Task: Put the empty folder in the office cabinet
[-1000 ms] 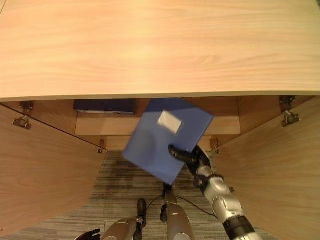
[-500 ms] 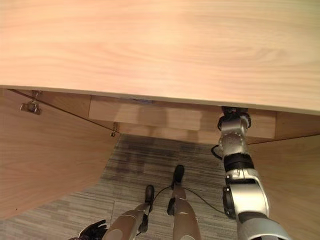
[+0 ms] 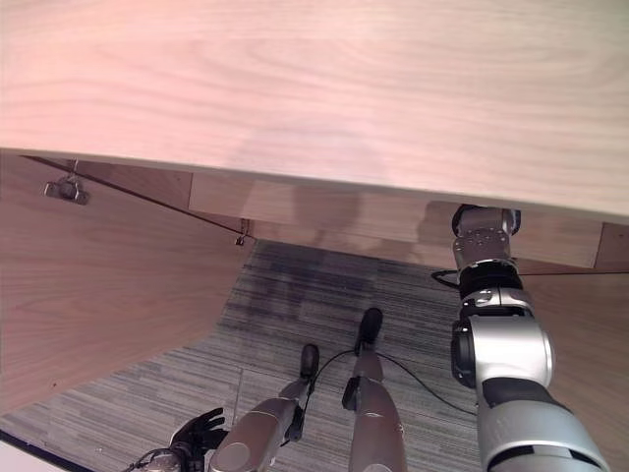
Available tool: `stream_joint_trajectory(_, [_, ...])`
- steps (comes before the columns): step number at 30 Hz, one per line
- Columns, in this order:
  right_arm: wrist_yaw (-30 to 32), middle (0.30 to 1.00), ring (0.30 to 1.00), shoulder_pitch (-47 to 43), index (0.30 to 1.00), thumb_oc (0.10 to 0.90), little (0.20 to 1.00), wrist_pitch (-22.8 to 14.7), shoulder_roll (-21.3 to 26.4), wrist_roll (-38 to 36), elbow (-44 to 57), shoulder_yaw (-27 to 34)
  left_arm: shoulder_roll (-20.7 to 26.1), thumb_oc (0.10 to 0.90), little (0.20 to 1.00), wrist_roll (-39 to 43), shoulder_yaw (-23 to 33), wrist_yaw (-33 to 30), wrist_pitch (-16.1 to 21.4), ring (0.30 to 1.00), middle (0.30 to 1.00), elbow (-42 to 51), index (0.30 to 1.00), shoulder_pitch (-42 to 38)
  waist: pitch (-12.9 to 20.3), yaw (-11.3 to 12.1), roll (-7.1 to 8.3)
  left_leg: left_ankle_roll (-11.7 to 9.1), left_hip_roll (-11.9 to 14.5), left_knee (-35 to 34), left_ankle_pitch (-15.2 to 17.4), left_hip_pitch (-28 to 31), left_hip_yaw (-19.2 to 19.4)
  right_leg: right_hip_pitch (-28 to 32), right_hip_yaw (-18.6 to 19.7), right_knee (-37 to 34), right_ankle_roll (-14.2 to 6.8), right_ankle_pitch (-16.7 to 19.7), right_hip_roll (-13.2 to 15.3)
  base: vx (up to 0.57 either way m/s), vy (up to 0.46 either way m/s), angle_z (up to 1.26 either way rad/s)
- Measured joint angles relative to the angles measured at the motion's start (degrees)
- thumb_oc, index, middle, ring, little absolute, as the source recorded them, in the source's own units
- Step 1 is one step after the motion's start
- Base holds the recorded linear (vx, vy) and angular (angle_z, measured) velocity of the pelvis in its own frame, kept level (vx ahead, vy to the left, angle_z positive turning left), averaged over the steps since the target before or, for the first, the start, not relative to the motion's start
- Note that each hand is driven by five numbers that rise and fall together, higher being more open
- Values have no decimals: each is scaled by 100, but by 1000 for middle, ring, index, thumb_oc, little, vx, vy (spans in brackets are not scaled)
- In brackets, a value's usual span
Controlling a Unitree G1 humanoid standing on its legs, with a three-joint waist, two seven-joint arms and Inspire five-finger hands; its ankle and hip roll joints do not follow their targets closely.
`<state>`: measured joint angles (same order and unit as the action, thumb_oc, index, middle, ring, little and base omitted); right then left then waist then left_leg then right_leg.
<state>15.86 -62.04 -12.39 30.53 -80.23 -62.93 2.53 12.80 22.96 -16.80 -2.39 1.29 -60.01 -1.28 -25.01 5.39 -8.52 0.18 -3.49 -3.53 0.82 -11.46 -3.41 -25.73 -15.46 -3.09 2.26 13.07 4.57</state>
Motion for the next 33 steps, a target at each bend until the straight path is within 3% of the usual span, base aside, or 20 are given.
stream_joint_trajectory(6, [123,300,300,-113,300,400,300,-94,-136,-112,3,19,8,800,900,147,-150,-99,-15,900,900,208,900,-5,-52,30,-74,6,-20,0,-21,-89,14,-110,18,30,17,13,17,-6,3,0])
stream_joint_trajectory(7, [134,425,425,-112,425,483,425,-185,-190,-158,41,21,9,800,900,147,-154,-109,-15,900,900,236,900,-6,-63,24,-85,6,-21,1,-21,-88,16,-110,22,31,18,13,17,-33,14,-1])
stream_joint_trajectory(8, [136,855,855,-112,855,770,855,-239,-220,-190,75,35,9,800,900,146,-155,-110,-19,900,900,251,900,-8,-73,17,-94,6,-22,1,-21,-87,18,-110,24,31,21,16,18,-46,20,-2])
stream_joint_trajectory(9, [154,900,900,-113,900,800,900,-297,-270,-226,211,46,9,800,900,147,-153,-114,-13,900,900,294,900,-12,-108,3,-111,6,-29,2,-22,-81,29,-110,37,38,28,20,22,-46,20,-3])
stream_joint_trajectory(16, [189,900,900,-112,900,800,900,-580,-503,-332,687,28,14,800,900,150,-208,-200,-73,900,900,378,900,-44,-123,-36,-117,23,-79,43,-33,-155,92,-233,90,137,32,24,66,-59,25,-3])
stream_joint_trajectory(21, [193,900,900,-88,900,800,900,-745,-639,-324,1074,53,16,800,900,152,-217,-211,-96,900,900,458,900,-126,-365,-76,-127,35,-131,117,-40,-144,150,-234,118,218,38,33,119,-48,27,-1])
stream_joint_trajectory(33, [223,900,900,400,900,800,900,-1162,-1367,-323,2011,106,32,800,900,144,-224,-229,-132,900,900,573,900,-138,-367,-129,-126,57,-184,122,-68,-88,246,-235,245,258,48,78,142,-38,45,-3])
